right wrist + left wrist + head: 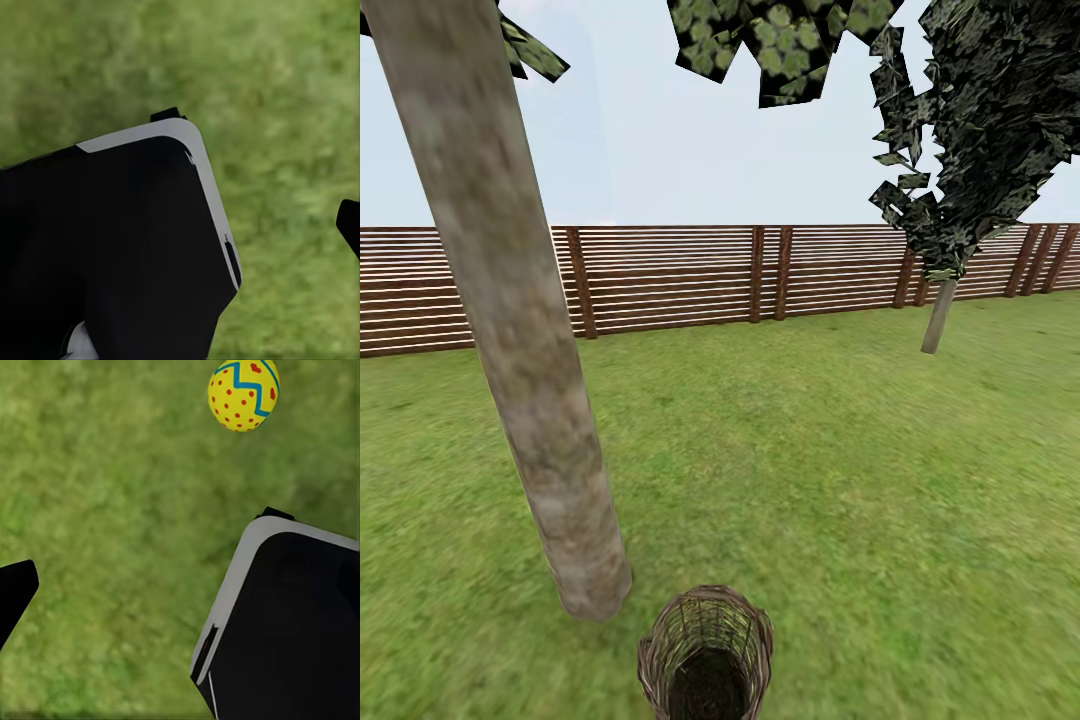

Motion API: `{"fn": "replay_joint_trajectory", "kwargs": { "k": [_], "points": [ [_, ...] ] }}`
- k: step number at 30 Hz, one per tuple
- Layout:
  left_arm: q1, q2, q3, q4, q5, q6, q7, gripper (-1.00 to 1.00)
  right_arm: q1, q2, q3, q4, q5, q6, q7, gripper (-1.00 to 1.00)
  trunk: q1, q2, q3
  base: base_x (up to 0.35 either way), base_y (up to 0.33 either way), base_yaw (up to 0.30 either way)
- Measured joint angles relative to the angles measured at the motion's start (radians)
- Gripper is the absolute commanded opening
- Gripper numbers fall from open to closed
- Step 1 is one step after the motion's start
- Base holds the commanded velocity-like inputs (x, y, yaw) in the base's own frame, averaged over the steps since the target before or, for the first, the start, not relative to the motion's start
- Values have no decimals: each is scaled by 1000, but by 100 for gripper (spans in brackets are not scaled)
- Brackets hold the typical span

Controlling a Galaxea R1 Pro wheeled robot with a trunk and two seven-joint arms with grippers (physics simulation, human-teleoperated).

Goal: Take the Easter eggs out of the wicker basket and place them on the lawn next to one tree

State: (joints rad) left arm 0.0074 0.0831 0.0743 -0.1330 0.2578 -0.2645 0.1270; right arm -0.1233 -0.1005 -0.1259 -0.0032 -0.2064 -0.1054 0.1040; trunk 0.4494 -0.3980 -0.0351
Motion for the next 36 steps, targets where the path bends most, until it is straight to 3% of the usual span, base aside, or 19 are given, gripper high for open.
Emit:
{"fn": "replay_joint_trajectory", "kwargs": {
  "k": [36],
  "points": [
    [0, 0, -2, 0, 0, 0, -1, 100, 0, 4, -1, 0, -5, 0, 0, 100, 0, 0, 0, 0, 0, 0]
  ]
}}
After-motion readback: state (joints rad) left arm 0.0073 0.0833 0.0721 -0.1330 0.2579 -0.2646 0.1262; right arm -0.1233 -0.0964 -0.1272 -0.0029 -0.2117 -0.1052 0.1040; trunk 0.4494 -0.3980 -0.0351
